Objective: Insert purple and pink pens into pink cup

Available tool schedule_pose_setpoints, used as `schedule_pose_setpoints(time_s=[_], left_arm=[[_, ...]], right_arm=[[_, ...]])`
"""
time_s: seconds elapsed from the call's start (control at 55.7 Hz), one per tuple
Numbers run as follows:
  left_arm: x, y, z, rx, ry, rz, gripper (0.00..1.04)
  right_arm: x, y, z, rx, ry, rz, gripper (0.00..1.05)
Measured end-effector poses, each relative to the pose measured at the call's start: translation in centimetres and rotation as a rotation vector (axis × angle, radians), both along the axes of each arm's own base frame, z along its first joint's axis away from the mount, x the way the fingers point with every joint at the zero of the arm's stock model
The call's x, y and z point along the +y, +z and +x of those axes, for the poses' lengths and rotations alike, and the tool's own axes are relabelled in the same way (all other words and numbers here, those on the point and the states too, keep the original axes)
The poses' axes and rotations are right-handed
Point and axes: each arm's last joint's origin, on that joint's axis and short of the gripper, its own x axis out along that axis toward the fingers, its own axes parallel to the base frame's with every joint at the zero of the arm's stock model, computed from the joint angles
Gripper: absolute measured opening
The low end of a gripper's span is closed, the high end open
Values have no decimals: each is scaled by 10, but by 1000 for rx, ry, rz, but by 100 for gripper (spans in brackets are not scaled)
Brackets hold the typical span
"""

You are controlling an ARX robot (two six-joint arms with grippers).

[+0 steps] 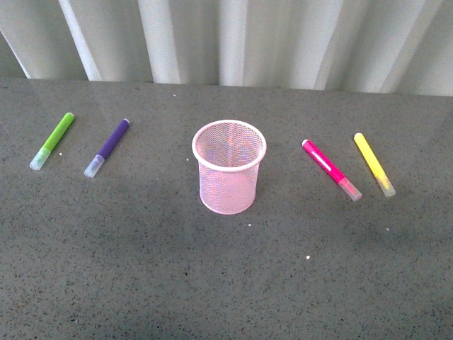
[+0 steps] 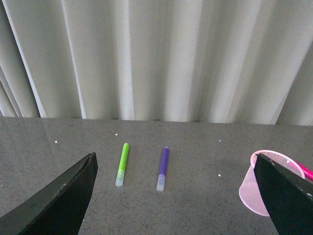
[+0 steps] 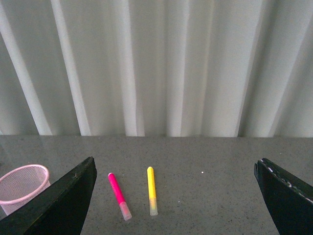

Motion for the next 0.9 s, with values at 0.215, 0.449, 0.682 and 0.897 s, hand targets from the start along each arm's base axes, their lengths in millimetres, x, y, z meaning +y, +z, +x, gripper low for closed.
schedule_pose_setpoints(time_s=[0.215,0.449,0.682,0.897], left_arm=[[0,0,0,0,0,0,98],[0,0,0,0,0,0,98],[0,19,21,358,51,-181,98],[-13,72,102,242,-58,-129,98]], right_arm=[[0,0,0,0,0,0,98],[0,0,0,0,0,0,98],[0,0,0,0,0,0,98],[0,0,0,0,0,0,98]])
